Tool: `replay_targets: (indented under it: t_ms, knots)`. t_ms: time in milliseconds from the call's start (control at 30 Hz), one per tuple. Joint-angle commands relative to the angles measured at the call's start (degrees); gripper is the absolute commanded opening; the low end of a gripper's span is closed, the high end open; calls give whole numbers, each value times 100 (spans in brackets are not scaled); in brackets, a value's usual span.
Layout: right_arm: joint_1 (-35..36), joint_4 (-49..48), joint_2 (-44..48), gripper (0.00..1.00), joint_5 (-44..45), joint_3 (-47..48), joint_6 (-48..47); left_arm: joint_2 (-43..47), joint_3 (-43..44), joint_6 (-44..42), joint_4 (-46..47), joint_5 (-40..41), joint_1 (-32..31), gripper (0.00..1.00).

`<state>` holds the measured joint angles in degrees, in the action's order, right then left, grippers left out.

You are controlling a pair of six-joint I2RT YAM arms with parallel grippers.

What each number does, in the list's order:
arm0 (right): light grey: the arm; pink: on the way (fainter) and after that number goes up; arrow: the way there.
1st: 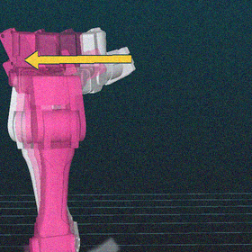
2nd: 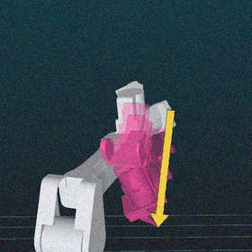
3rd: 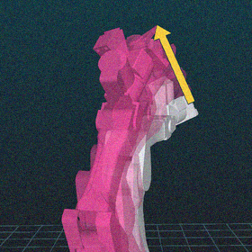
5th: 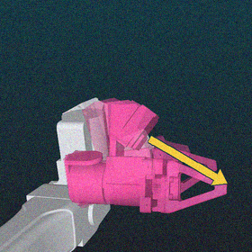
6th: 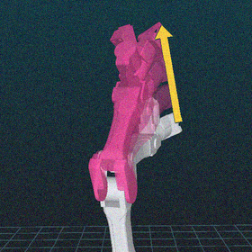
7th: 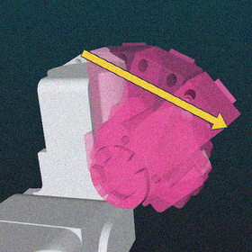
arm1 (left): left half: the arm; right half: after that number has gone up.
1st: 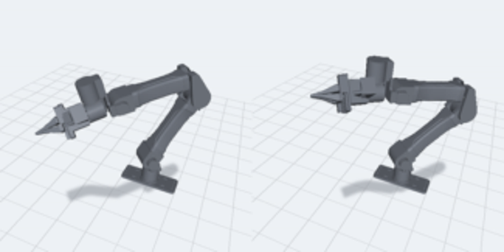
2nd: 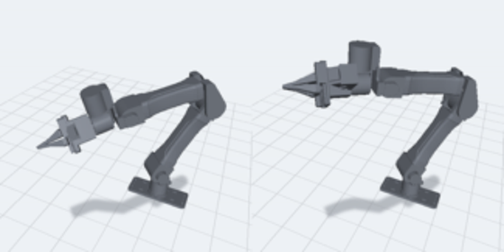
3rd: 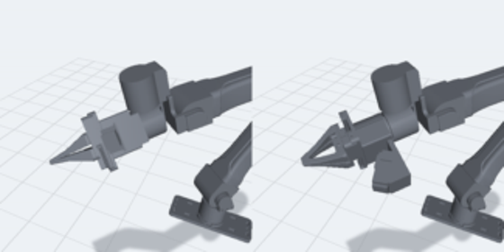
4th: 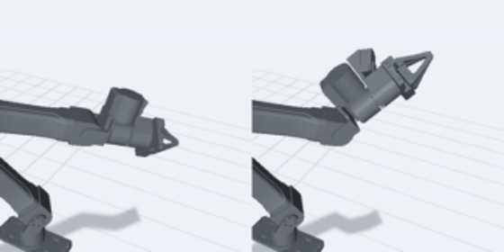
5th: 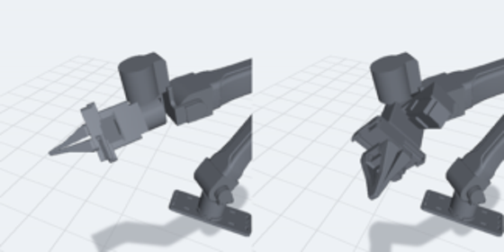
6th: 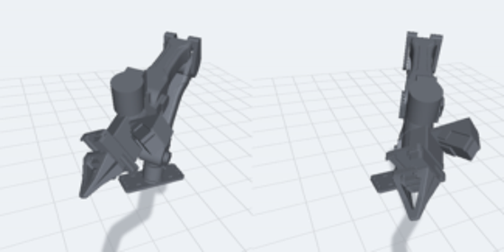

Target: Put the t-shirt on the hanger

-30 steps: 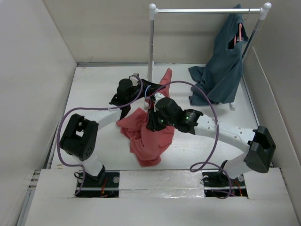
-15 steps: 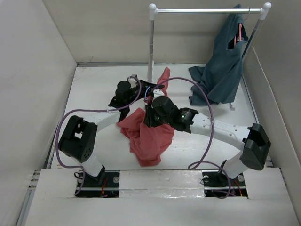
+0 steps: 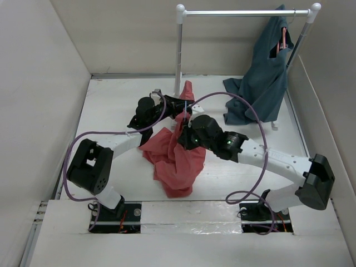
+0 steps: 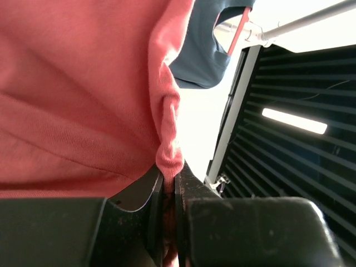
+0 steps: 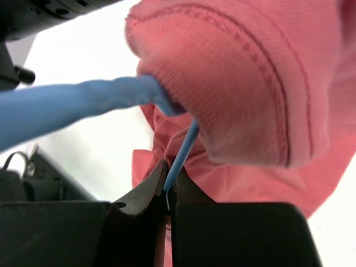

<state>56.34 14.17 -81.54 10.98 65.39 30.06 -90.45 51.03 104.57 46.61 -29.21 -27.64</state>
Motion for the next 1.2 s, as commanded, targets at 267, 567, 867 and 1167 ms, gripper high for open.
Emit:
replay_targets:
  t_ms: [267,567,867,1167]
  knots:
    - [-1361,304,1254,0,-2545,-9,-624,327,1583,-2446,-1686,-147,320,63]
    - [-2249,1666,1509,0,-5121,851,-1361,-260,3665,-5726,-3796,741,443,71]
    - [-2364,2467,1685,0,-5387,1319,-1442,-596,4415,-7195,-4616,1522,443,75]
    - [-2364,2432,1861,0,-5458,1337,-1196,-991,4786,-7039,-4803,1482,549,73]
